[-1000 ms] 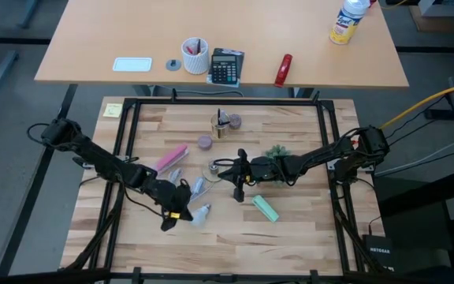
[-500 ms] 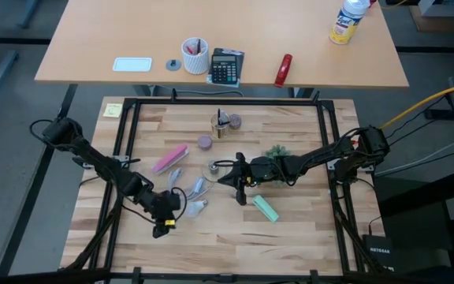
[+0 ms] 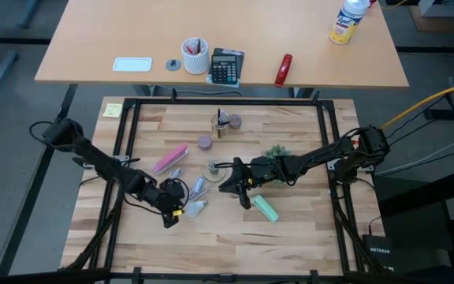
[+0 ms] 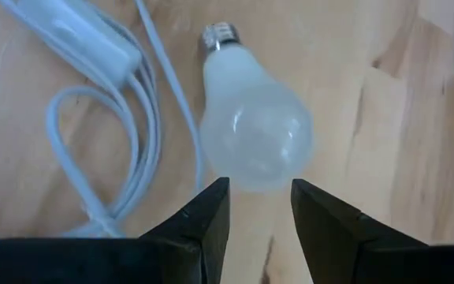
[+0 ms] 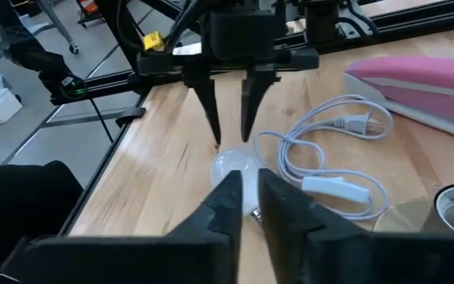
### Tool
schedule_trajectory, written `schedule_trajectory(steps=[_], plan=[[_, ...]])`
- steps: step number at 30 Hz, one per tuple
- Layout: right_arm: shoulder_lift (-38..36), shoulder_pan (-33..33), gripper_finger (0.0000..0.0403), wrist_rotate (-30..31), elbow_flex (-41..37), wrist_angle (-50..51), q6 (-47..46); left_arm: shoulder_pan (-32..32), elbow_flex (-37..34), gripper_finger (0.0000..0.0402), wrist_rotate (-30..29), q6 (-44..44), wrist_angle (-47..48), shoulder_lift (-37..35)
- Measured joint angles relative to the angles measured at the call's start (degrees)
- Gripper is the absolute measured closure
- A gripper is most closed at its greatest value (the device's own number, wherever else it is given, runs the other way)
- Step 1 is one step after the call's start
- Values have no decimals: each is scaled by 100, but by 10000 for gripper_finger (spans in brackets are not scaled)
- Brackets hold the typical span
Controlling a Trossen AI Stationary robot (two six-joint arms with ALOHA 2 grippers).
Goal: Screw lightbulb
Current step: Insert the lightbulb into the lamp
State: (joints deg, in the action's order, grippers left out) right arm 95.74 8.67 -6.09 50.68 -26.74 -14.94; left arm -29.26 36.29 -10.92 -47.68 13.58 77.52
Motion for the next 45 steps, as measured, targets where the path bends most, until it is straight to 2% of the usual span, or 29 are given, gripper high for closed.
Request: schedule_trajectory(steps=[7,13,18,21,26,30,33,39,45], plan=[[0,54,240,3,0,2,53,291,-4,274,0,351,-591,493],[0,198,193,48,2,177,570,568,-4,274,-1,647,-1160,835],[0,183,188,109,16,652,658,779,-4,274,-3,951,-1461,926],[11,177,188,111,251,1324,908,908,-4,274,-3,1143,-1633,926],[503,181,187,52,1187,2599,1637,1082,-4,274,-2,1366,-1950,926],[1202,177,187,140,2087,4022,2124,1160,-4,274,-2,1366,-1995,926],[1694,177,188,206,2624,4710,2255,1161,-4,274,-2,1366,-2014,926],[2263,179,188,268,3184,4776,2626,1159,-4,274,-2,1388,-2015,924],[2526,101,188,288,3254,4804,2837,1159,-4,274,1,1532,-2032,922]])
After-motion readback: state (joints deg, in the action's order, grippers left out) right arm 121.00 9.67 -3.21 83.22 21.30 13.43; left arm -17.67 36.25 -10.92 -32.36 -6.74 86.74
